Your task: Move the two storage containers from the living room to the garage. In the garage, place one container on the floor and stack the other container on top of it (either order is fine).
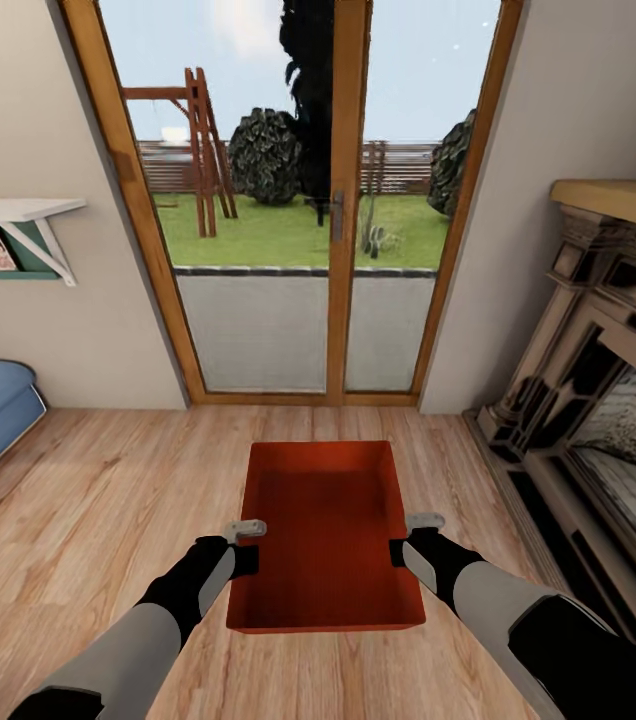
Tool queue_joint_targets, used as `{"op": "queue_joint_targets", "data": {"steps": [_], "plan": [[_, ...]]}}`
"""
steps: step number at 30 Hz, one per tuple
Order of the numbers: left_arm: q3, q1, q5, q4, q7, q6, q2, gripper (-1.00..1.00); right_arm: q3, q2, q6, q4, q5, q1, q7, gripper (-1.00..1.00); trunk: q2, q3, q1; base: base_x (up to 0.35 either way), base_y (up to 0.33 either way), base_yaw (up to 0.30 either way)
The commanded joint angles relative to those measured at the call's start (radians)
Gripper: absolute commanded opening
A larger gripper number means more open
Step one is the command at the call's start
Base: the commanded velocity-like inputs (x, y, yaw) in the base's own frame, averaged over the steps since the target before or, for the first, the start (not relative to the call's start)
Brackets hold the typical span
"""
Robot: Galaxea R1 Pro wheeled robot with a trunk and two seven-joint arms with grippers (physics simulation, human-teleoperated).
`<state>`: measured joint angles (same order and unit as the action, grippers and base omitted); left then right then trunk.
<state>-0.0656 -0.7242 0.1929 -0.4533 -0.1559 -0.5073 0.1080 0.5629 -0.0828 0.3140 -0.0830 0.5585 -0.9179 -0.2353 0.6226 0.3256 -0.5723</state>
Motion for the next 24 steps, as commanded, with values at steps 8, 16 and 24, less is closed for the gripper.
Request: {"op": "queue_joint_targets", "data": {"steps": [8,16,24], "plan": [[-0.005,0.000,-0.021,0.002,-0.016,-0.010,-0.001,-1.00,0.029,0.000,-0.003,-0.004,-0.013,-0.001,-0.009,-1.00,0.001,-0.011,0.000,0.000,0.000,0.000],[-0.005,0.000,-0.021,0.002,-0.016,-0.010,-0.001,-1.00,0.029,0.000,-0.003,-0.004,-0.014,-0.001,-0.009,-1.00,0.001,-0.024,0.000,0.000,0.000,0.000],[-0.005,0.000,-0.021,0.002,-0.016,-0.010,-0.001,-1.00,0.029,0.000,-0.003,-0.004,-0.014,-0.001,-0.009,-1.00,0.001,-0.036,0.000,0.000,0.000,0.000]]}}
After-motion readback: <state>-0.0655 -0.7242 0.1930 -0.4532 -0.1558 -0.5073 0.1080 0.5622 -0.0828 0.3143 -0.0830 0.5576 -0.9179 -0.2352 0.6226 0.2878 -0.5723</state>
